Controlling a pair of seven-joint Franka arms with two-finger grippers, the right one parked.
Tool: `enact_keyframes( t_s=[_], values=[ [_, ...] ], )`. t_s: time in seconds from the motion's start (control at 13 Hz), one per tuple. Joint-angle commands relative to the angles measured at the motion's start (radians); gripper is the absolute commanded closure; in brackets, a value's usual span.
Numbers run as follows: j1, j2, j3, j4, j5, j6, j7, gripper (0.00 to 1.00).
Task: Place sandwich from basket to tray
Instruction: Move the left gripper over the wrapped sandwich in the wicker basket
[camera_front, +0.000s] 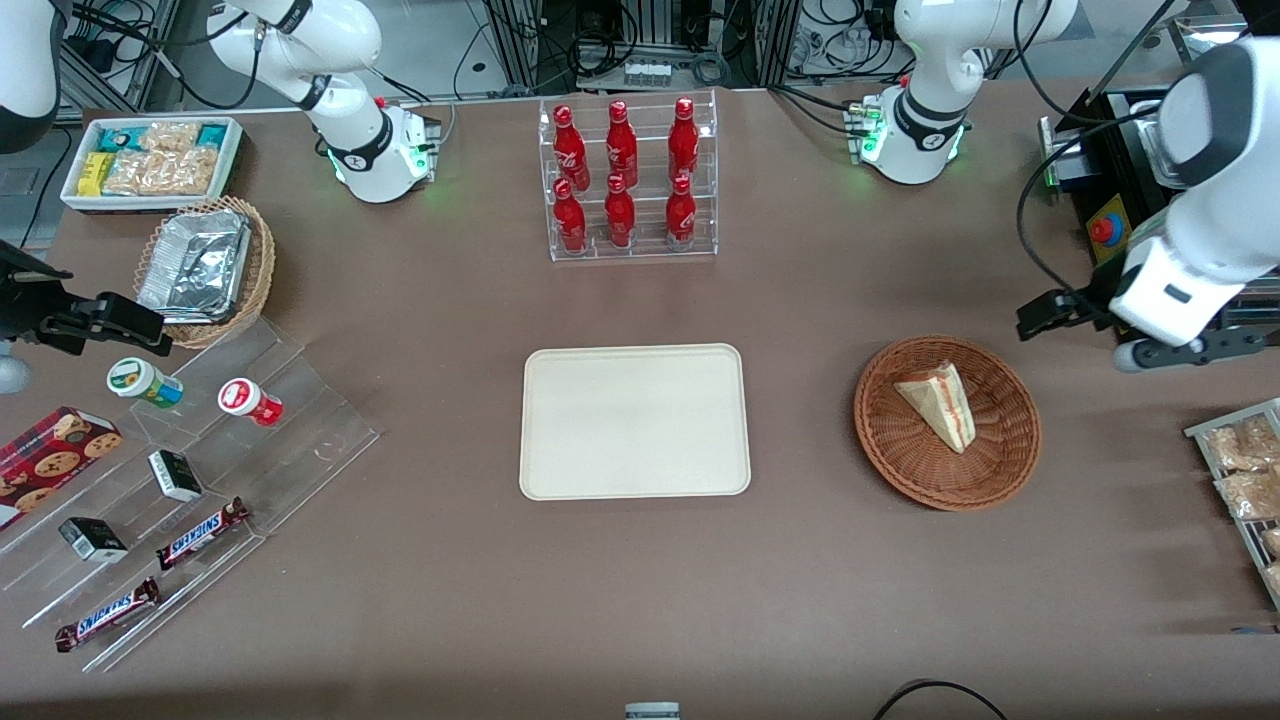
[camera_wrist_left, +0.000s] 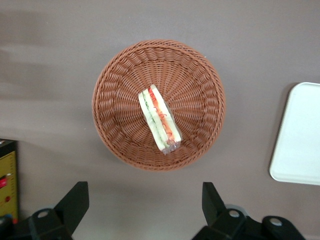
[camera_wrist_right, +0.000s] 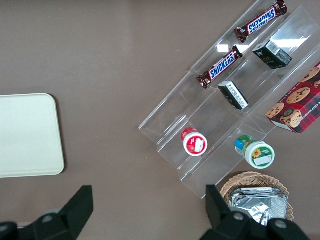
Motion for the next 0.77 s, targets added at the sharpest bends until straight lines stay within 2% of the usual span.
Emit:
enact_keyframes(
  t_s=[0.0, 0.23, 0.69],
  values=[
    [0.009, -0.053, -0.013, -0.16, -0.008, 0.147, -0.11, 0.0],
    [-0.001, -0.043, -0.048, -0.281, -0.002, 0.339, -0.249, 0.0],
    [-0.026, 0.029, -0.055, -0.356, 0.004, 0.523, -0.363, 0.0]
  ],
)
